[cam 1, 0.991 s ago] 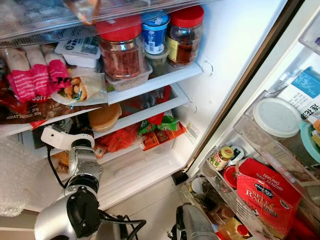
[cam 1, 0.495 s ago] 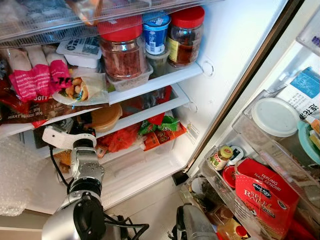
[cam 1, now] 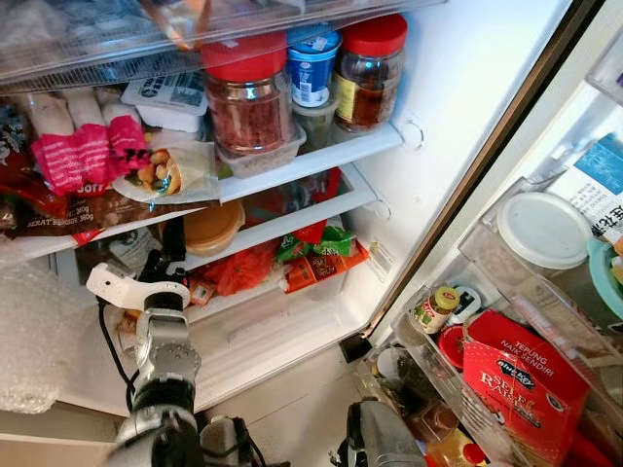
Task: Restocking fridge
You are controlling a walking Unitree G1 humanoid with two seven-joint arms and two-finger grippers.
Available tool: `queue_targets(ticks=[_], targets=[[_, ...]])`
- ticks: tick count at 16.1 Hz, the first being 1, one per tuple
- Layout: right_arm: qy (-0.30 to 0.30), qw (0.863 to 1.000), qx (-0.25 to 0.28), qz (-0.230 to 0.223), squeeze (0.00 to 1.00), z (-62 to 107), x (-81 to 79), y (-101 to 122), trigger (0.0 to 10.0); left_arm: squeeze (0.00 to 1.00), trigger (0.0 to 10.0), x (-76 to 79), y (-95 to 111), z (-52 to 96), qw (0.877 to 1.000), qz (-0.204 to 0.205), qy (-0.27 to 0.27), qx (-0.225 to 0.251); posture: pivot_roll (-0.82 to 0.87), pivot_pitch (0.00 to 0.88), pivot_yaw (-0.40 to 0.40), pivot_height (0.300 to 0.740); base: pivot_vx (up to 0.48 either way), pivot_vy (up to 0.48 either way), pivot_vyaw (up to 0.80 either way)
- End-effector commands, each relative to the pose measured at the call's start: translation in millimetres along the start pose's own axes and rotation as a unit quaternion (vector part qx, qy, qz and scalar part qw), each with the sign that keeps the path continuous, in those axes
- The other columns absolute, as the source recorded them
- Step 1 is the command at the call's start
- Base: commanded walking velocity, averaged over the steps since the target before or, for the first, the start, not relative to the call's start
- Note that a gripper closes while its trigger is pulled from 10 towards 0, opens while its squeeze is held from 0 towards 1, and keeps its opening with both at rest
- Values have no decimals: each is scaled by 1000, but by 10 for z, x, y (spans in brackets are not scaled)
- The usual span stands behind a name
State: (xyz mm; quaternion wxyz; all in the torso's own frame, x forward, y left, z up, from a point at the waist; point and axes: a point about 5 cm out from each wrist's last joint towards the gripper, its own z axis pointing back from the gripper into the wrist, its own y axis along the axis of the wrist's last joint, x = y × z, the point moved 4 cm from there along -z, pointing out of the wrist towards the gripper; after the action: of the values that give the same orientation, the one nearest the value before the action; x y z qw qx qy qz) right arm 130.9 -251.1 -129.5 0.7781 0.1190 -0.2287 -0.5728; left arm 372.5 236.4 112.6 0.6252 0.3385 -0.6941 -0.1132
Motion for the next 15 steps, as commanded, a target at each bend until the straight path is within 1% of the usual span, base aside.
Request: queue_targets(ticks=[1,4,6,8,9,11,12,15], targets=[[8,1000,-14,-3,0,22,-53,-106,10000,0,10000,-15,-63,60,1000,-2,1,-19,-200,220,-50,643,0,0,0],[6,1000,-13,-4,0,21,-54,-102,10000,0,10000,43,-61,118,999,0,-16,-29,-199,221,-47,643,0,0,0],[5,1000,-13,-3,0,19,-51,-95,10000,0,10000,167,-56,128,998,18,-44,-40,-197,219,-45,643,0,0,0],[5,1000,-12,-3,0,17,-49,-88,10000,0,10000,257,-105,156,995,33,-67,-67,-196,215,-41,643,0,0,0],[4,1000,-11,-3,0,15,-48,-82,10000,0,10000,277,-138,193,993,40,-69,-84,-196,213,-38,643,0,0,0],[4,1000,-11,-3,0,14,-48,-78,10000,0,10000,264,-155,230,993,49,-63,-92,-194,212,-37,643,0,0,0],[4,1000,-11,-3,0,13,-49,-76,10000,0,10000,266,-202,261,991,54,-63,-106,-194,212,-36,643,0,0,0],[5,1000,-11,-2,0,12,-56,-74,10000,0,10000,321,-323,231,988,58,-71,-128,-192,208,-31,643,0,0,0]])
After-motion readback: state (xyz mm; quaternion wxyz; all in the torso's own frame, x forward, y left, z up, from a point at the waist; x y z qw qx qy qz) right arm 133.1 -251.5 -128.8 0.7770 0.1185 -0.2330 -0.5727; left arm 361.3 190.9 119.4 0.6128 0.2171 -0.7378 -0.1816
